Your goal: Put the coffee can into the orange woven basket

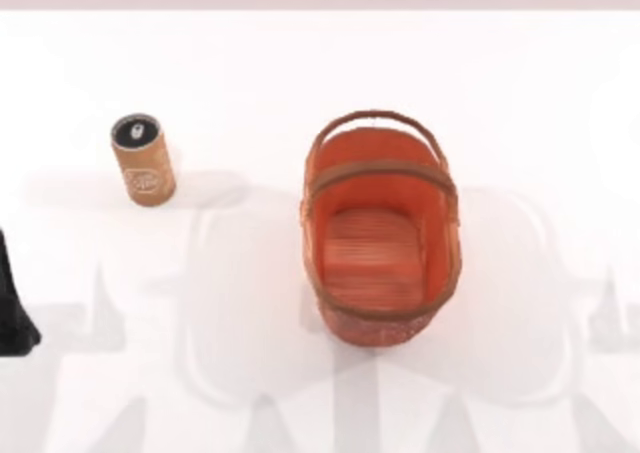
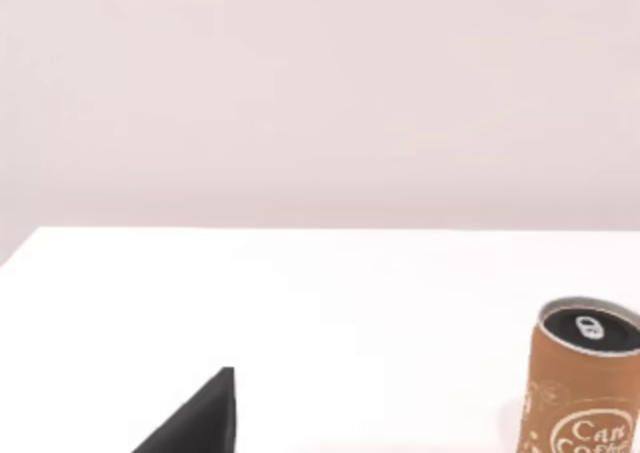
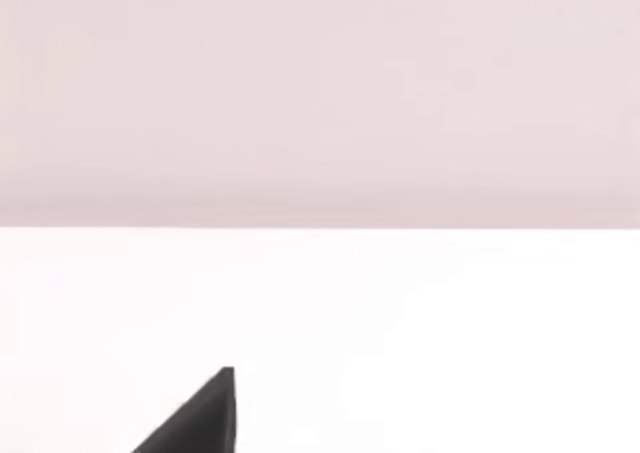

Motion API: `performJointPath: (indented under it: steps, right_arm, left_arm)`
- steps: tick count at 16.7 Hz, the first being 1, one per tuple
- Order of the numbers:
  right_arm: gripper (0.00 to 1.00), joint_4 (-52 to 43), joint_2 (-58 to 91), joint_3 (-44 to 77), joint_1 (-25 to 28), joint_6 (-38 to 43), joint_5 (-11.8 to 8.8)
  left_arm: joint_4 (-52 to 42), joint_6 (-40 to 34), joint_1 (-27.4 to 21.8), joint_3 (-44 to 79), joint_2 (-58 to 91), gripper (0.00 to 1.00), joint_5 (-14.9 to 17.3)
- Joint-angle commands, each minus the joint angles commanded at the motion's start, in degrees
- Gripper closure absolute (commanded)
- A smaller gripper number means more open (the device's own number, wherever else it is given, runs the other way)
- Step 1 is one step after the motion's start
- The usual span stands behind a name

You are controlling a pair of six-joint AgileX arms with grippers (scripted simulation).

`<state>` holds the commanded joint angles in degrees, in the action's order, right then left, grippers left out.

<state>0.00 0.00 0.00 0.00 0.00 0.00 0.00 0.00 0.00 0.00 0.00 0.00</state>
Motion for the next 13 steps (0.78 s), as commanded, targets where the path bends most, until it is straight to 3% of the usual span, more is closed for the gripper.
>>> performJointPath:
  steps: [6, 13]
  right_arm:
    - [0.00, 0.00, 0.00, 0.00, 0.00, 0.00, 0.00]
    - [0.00, 0.00, 0.00, 0.00, 0.00, 0.00, 0.00]
  left_arm:
    - [-5.42, 1.92, -1.70, 4.11, 5.55, 0.00, 1.05]
    - [-28.66, 9.81, -6.62, 30.56, 33.01, 0.00, 3.20]
